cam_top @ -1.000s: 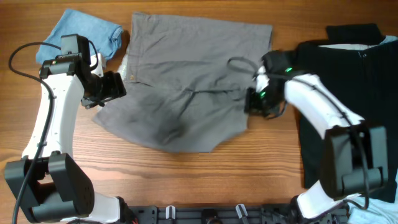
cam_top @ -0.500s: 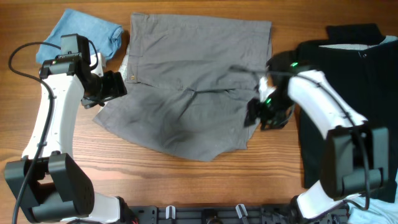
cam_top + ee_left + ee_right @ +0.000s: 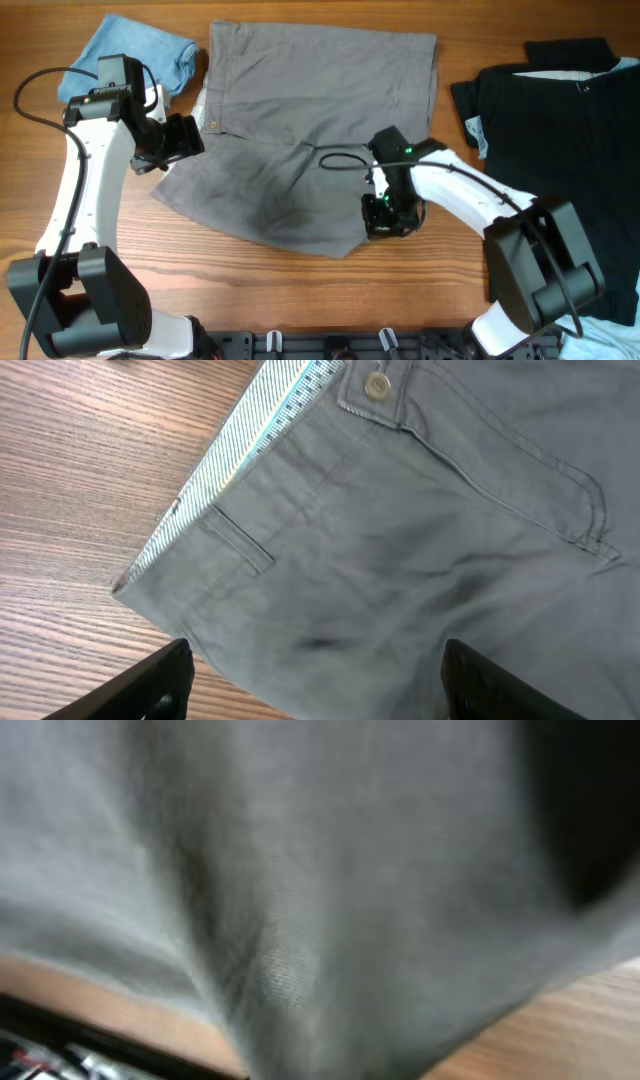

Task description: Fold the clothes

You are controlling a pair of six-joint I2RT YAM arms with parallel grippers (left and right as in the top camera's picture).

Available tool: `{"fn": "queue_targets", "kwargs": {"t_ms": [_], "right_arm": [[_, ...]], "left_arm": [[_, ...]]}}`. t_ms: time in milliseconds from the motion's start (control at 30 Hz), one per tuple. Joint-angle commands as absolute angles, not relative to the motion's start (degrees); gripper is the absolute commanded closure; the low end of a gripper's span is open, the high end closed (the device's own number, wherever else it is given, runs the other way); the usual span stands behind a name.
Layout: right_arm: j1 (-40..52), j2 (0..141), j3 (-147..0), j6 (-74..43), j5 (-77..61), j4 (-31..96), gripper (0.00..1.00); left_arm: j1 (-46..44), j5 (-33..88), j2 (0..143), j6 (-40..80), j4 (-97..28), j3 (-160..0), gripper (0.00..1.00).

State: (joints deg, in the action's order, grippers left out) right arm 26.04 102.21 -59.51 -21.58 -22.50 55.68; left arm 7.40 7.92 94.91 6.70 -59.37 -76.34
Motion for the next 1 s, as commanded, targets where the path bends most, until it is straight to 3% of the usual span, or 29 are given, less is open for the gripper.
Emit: {"fn": "queue_targets", "kwargs": {"t_ms": [0,100,133,167,200,333,533,700,833,967], "right_arm": [[24.01,102.72,-68.53,-17.74,-23.64,60.31,0.96],[23.57,102.72,-72.27,-17.74,-26.37,56.93,0.95],[23.53,102.74,-72.6,-18.5,-26.46,53.74,0.81],[23.55,102.74,-72.55,-19.49,-26.22,48.64,0.44],[23.55,102.8,-72.36,-19.66,-25.71,44.49,0.33],[23.57,102.94,-71.83,-18.13,-24.12,36.53,0.16],[21.41,102.85,-71.9,-17.34,-22.28,50.57,0.19],[21.89,102.85,-70.89,-15.22,-22.48,61.73,0.29],[23.31,102.87,-65.95,-21.37,-22.57,54.19,0.41],[24.75,102.91,-62.19,-25.63,-24.86,44.71,0.41]], "left_arm": [[7.4,7.42,93.54,6.28,-59.16,-75.99,0.21],[7.4,7.44,93.54,6.44,-58.67,-75.99,0.2],[7.4,7.44,93.54,6.44,-58.54,-75.99,0.2],[7.4,7.44,93.54,6.44,-58.52,-75.99,0.2],[7.4,7.44,93.54,6.44,-58.52,-75.99,0.2],[7.4,7.44,93.54,6.44,-58.65,-75.99,0.2],[7.4,7.42,93.54,6.44,-59.16,-75.99,0.2],[7.4,7.42,93.54,6.44,-58.72,-75.99,0.2],[7.4,7.42,93.54,6.44,-58.46,-75.99,0.19],[7.4,7.42,93.54,6.44,-58.46,-75.99,0.19]]}}
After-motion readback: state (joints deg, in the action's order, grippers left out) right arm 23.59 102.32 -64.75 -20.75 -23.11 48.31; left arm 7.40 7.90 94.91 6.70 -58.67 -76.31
